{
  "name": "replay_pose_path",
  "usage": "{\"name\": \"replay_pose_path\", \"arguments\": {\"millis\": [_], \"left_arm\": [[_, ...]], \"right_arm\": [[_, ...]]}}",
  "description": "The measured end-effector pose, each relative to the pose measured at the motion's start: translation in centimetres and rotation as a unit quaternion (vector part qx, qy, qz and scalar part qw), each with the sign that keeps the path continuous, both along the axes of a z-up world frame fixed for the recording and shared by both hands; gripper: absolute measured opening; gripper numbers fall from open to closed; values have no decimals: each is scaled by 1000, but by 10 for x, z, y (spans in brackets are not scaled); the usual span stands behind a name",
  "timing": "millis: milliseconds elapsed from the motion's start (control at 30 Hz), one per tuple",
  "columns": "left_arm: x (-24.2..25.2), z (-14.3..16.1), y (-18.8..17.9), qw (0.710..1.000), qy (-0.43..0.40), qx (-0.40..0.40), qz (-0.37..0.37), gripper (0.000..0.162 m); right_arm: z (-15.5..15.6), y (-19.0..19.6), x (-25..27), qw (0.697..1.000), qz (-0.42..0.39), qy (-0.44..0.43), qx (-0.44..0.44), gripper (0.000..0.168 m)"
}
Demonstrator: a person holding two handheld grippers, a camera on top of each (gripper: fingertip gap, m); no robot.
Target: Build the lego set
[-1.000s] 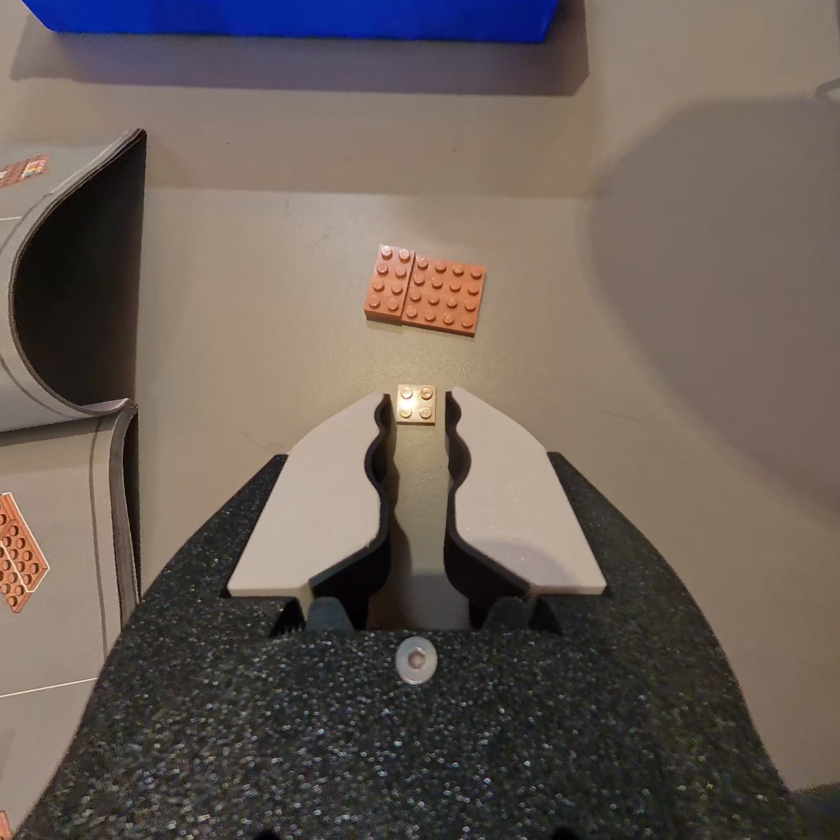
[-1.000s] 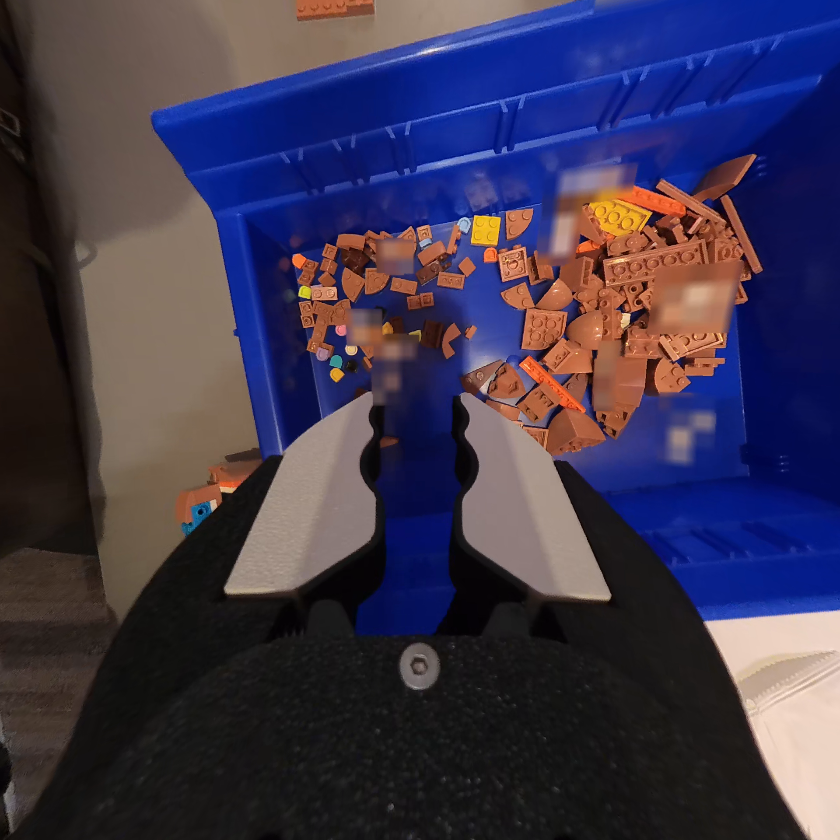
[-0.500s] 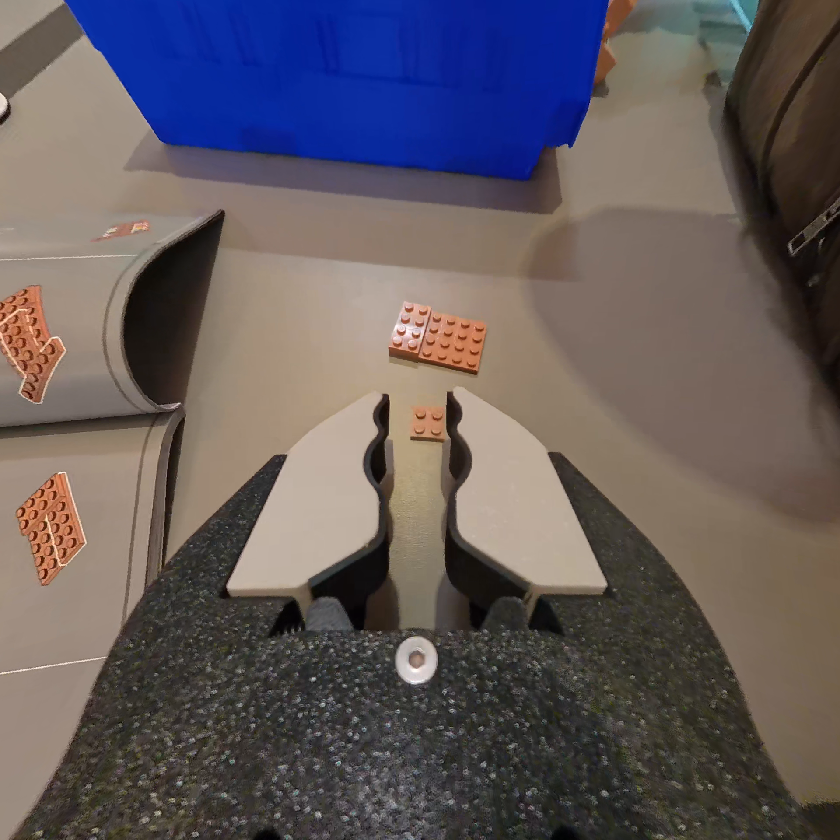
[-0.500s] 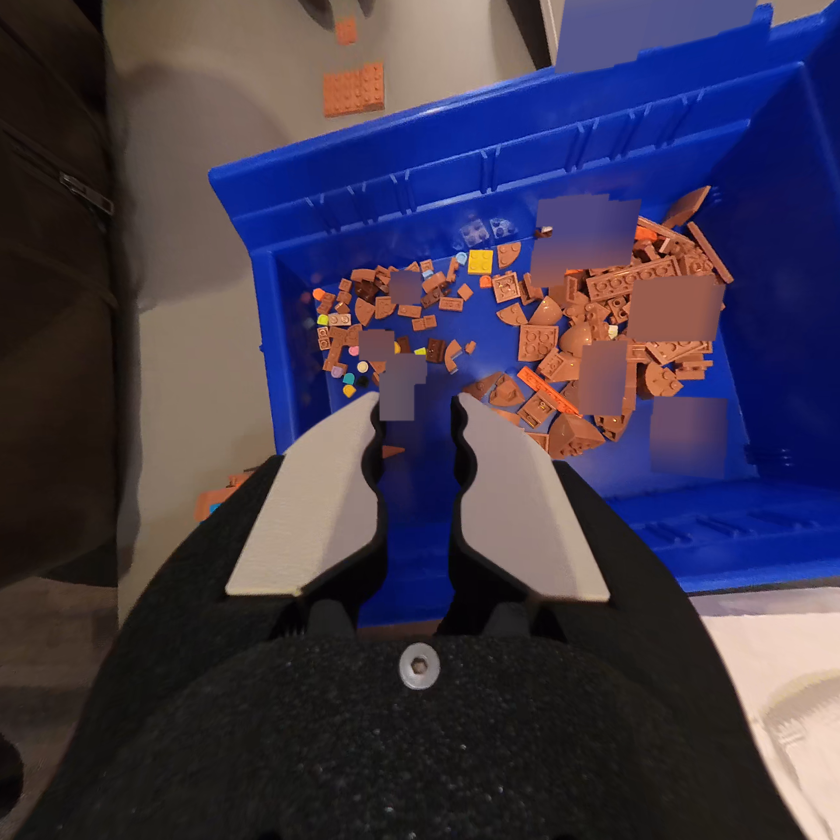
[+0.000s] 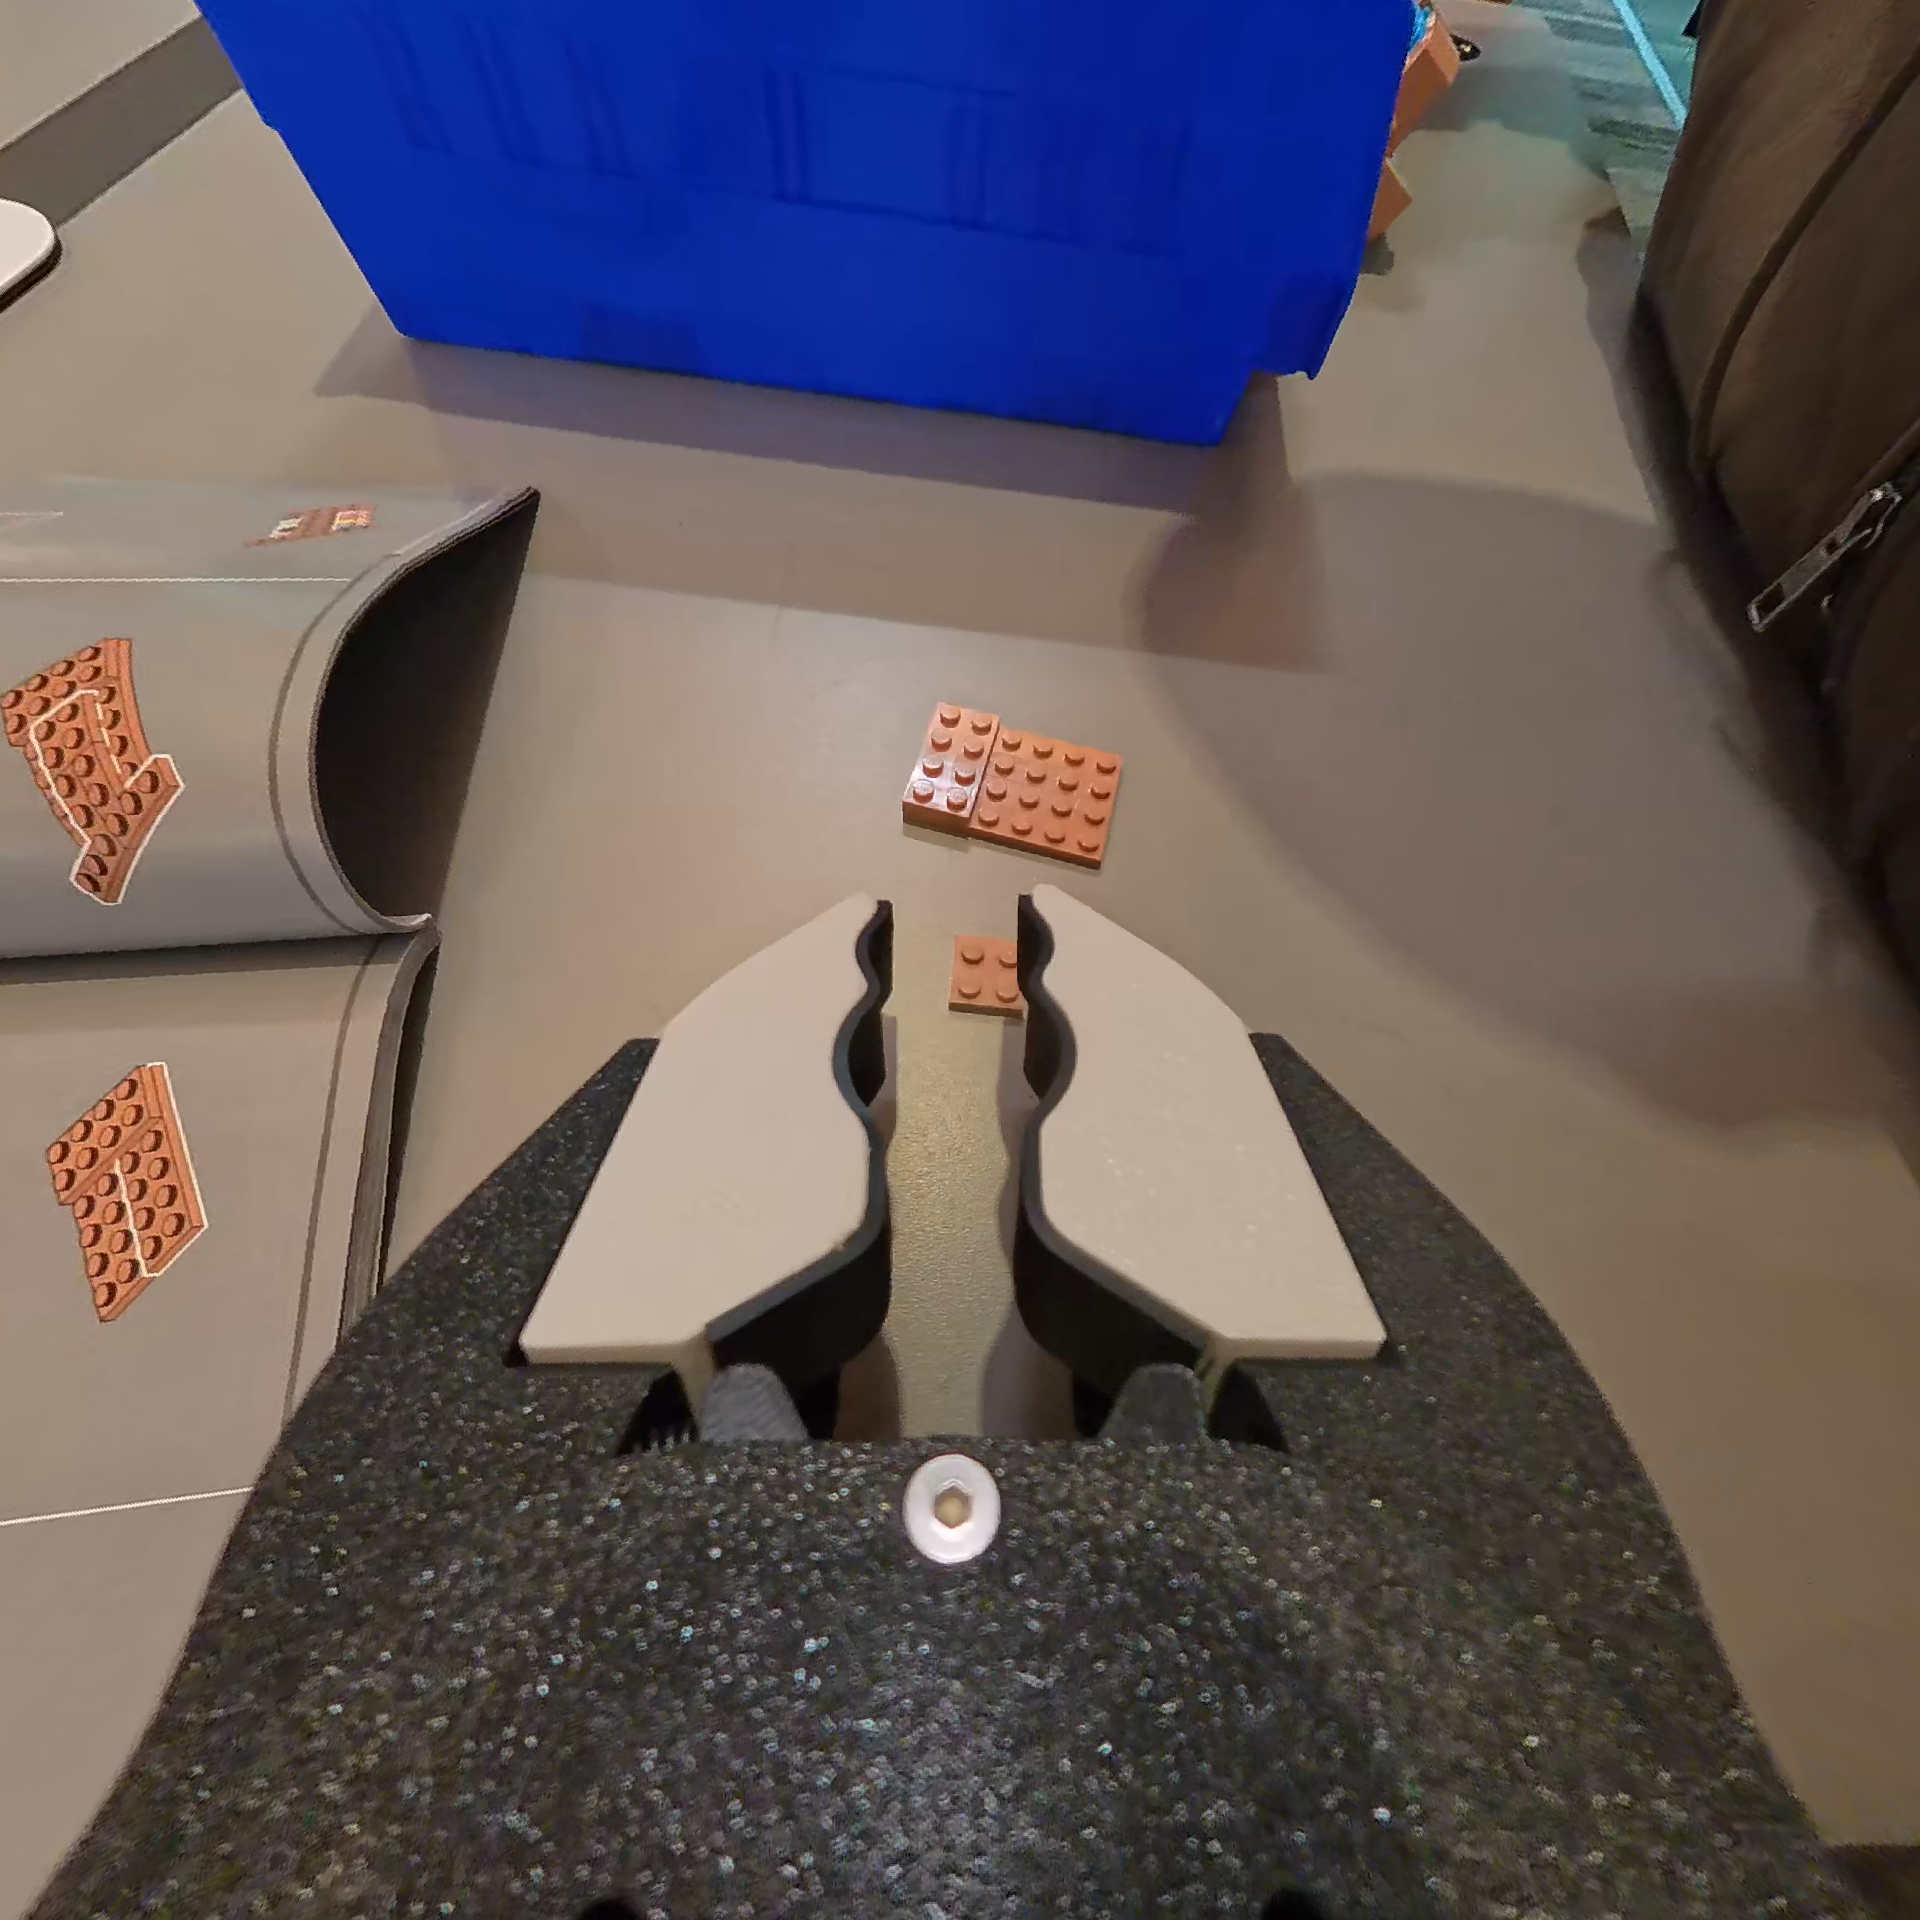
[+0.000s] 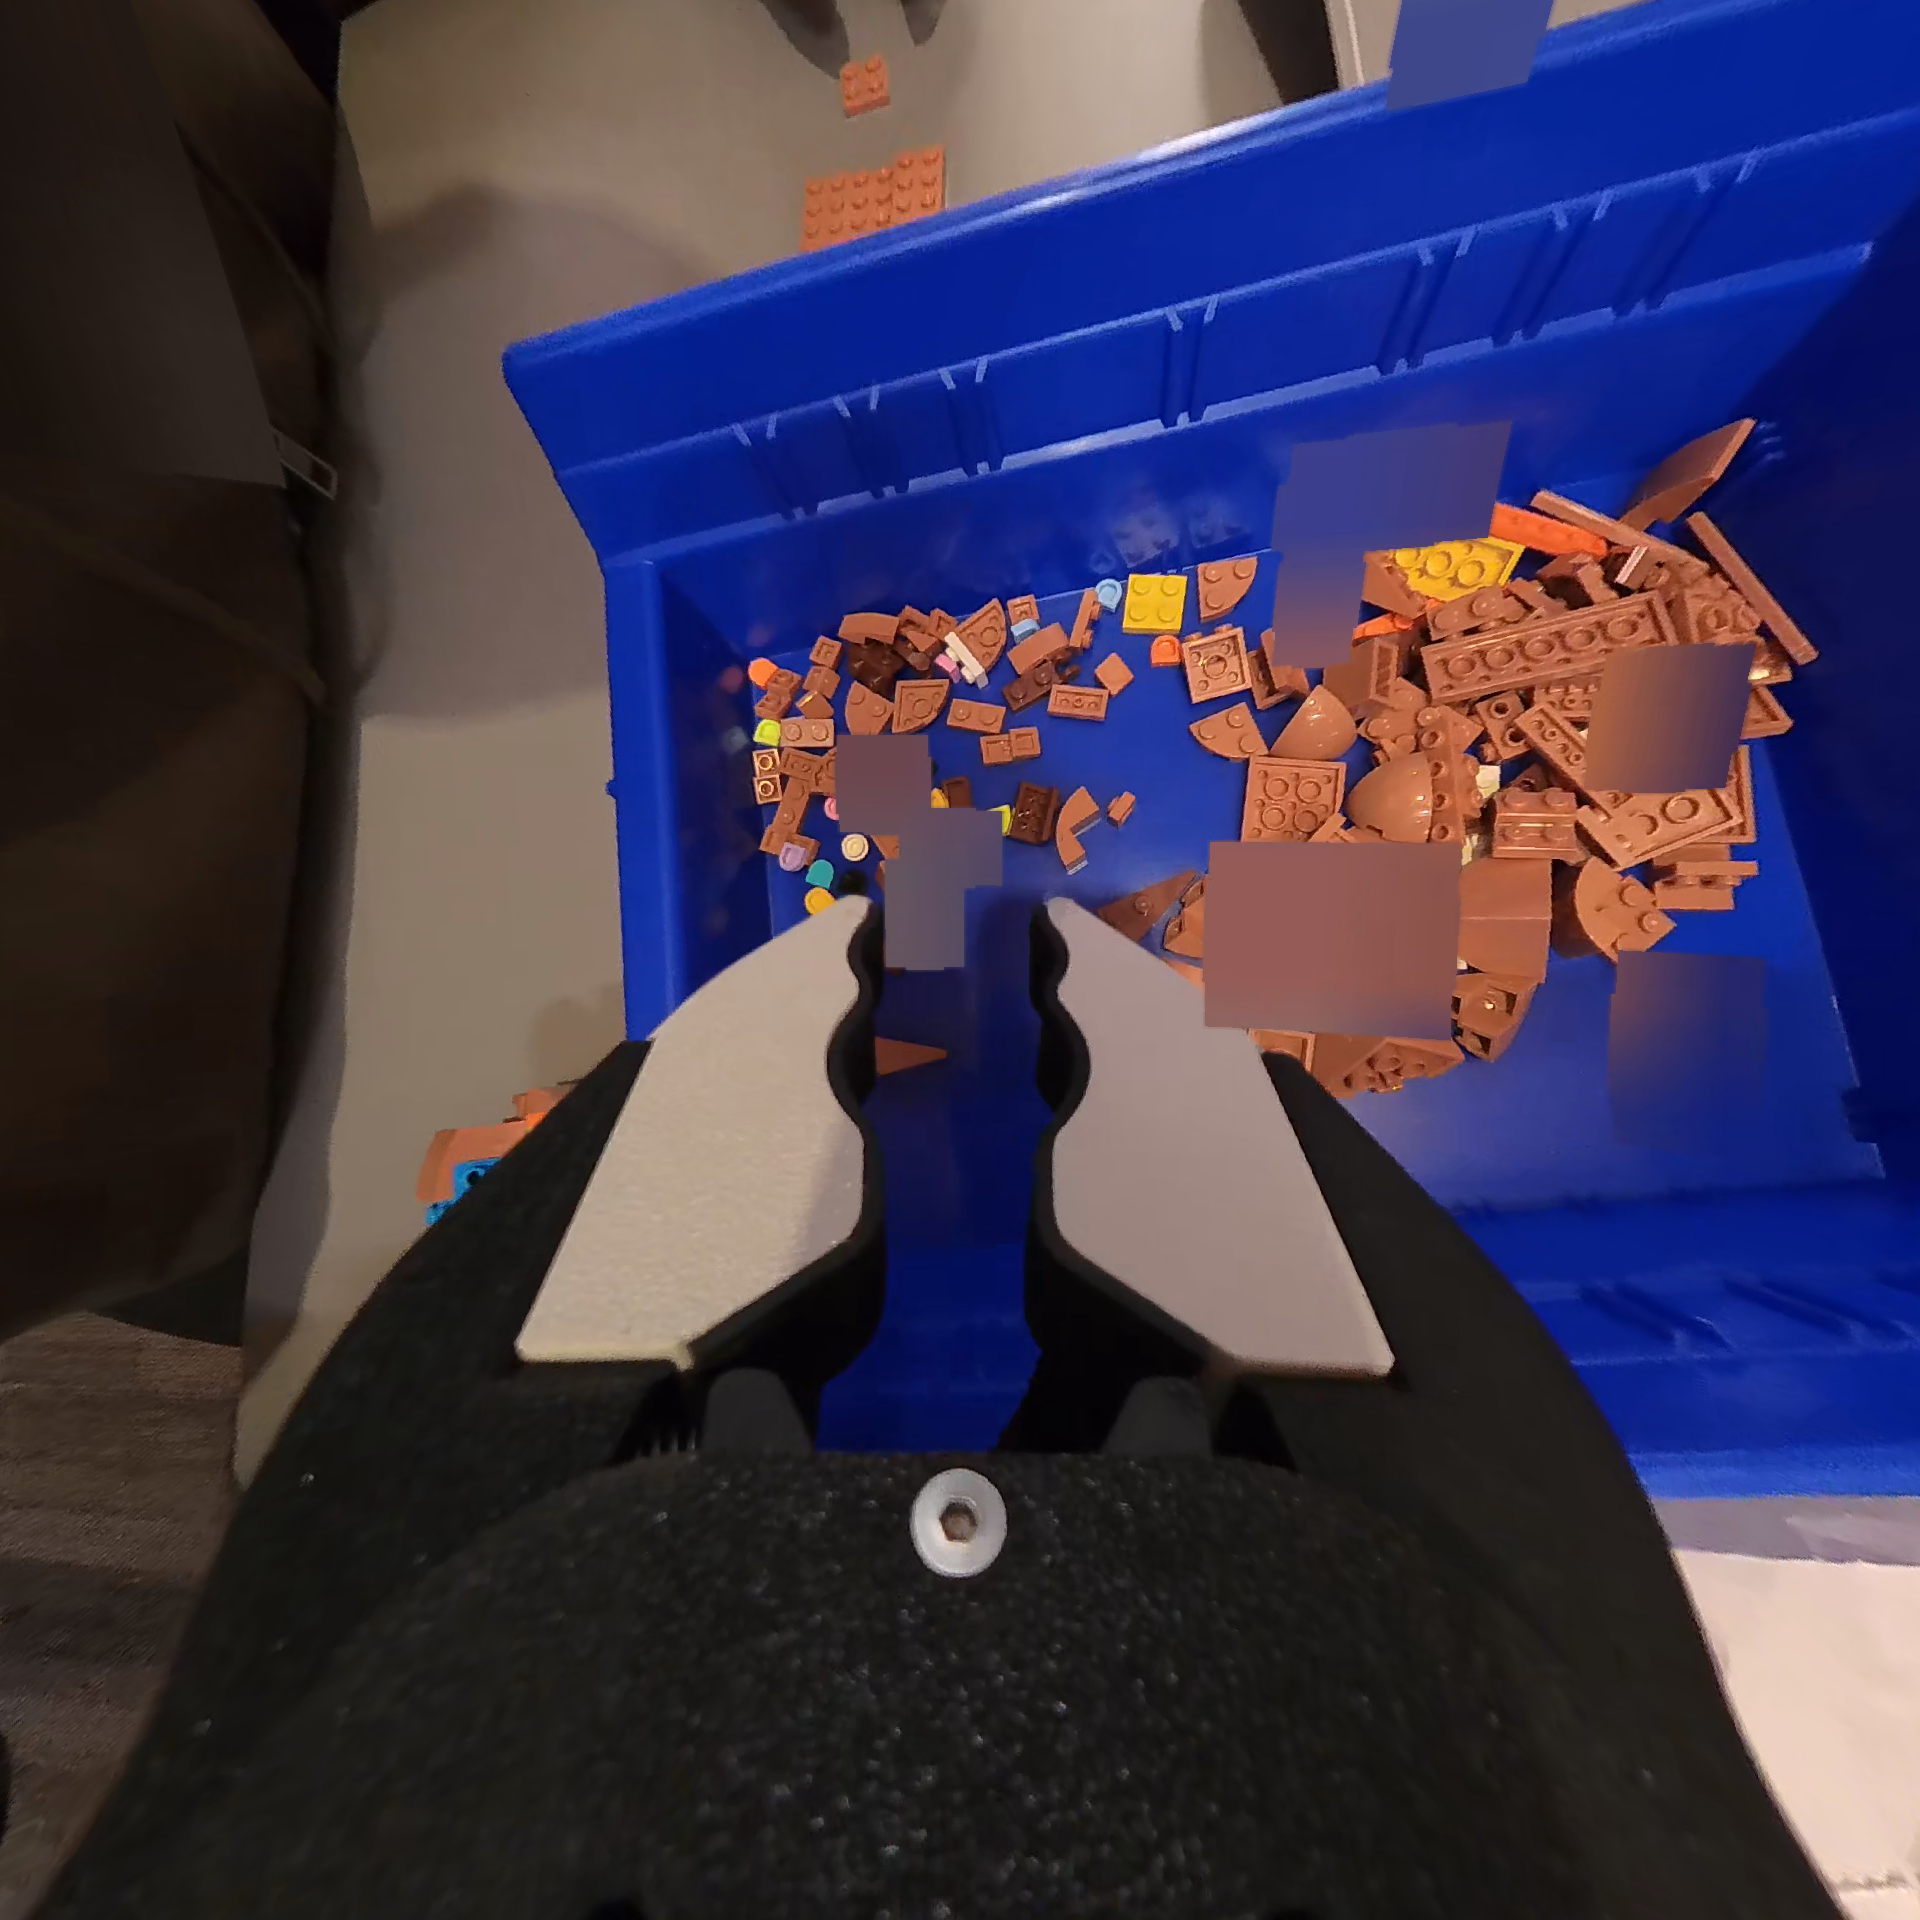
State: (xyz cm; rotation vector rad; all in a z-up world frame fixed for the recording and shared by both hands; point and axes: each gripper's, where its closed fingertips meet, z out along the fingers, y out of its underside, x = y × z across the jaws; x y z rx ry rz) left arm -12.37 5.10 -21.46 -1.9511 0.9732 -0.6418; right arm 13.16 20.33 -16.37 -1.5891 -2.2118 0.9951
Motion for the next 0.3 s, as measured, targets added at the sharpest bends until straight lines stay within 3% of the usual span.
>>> {"name": "replay_pose_path", "arguments": {"millis": [300], "left_arm": [[0, 1, -1, 1000, -2, 2, -3, 23]], "right_arm": [[-1, 1, 0, 1000, -5, -6, -5, 26]]}}
